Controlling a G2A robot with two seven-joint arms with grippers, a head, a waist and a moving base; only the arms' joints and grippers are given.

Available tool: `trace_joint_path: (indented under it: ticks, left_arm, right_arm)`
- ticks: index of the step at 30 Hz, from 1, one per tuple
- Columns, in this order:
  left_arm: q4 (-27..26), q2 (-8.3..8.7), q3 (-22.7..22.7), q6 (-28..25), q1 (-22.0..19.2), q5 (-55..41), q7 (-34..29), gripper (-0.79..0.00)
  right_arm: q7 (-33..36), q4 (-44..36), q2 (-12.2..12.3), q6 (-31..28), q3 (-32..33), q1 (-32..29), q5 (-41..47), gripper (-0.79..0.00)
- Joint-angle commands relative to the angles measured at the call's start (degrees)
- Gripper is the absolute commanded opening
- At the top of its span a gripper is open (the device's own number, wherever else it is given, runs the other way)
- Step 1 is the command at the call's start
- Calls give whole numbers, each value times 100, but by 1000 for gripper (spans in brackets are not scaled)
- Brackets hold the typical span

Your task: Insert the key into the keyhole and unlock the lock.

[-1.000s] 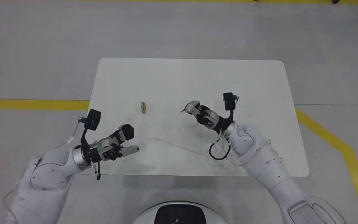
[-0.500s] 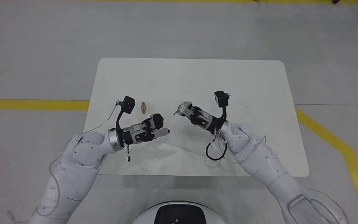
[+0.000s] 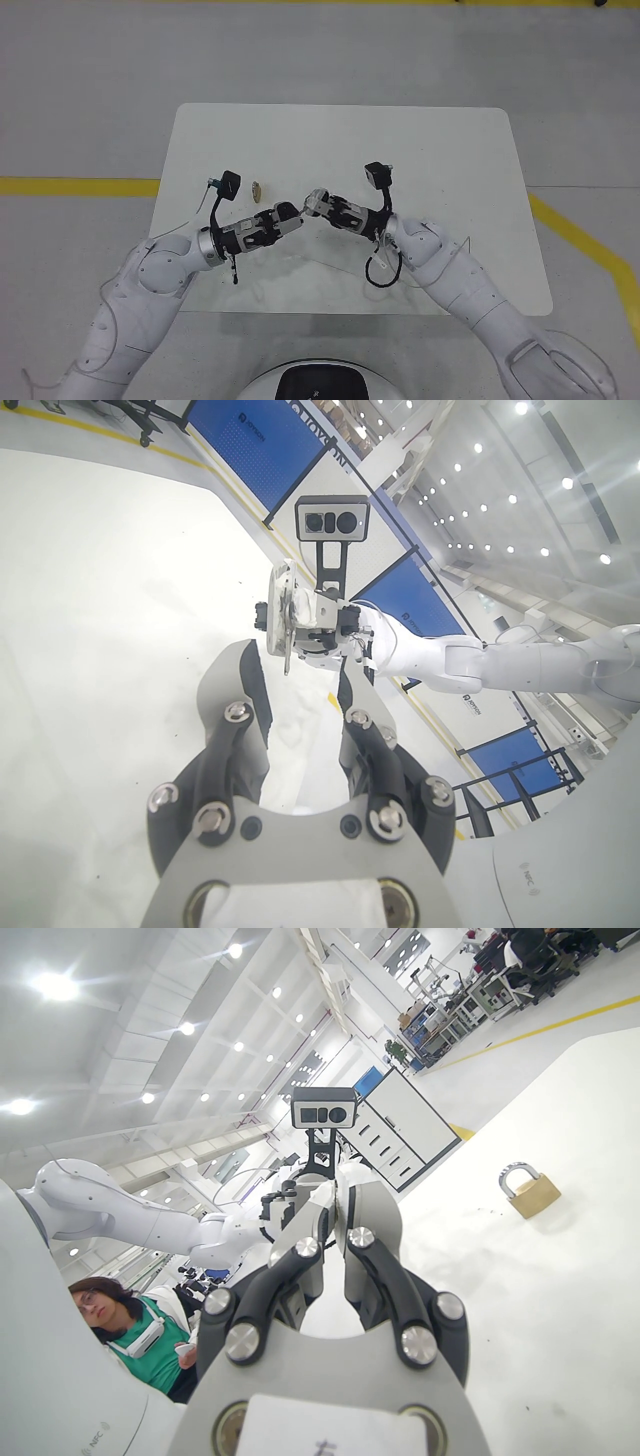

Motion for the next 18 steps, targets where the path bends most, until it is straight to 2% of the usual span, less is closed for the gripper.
trace_joint_path:
  ticks: [1, 3, 11, 12, 14, 15, 18]
  left_arm:
    - [28, 1, 25, -13, -11, 8, 17, -486]
    - [45, 1, 50, -12, -20, 18, 33, -526]
    - [95, 5, 117, 17, -56, 103, 117, -600]
    - [111, 4, 130, 41, -68, 100, 122, -625]
    - [143, 3, 157, 78, -105, 89, 110, -748]
    - [161, 2, 168, 90, -122, 87, 105, -785]
    - [196, 3, 194, 102, -157, 84, 105, -785]
  right_arm:
    - [168, 40, -28, 0, 39, 1, 100, -785]
    - [305, 70, -57, 0, 78, -3, 173, -785]
    - [790, 161, -173, 0, 275, -53, 360, -785]
    - [840, 171, -188, 0, 303, -63, 380, -785]
    - [951, 190, -217, 0, 356, -79, 417, -785]
    - [1005, 200, -231, 0, 384, -86, 434, -785]
    - [1159, 224, -272, 0, 476, -110, 482, -785]
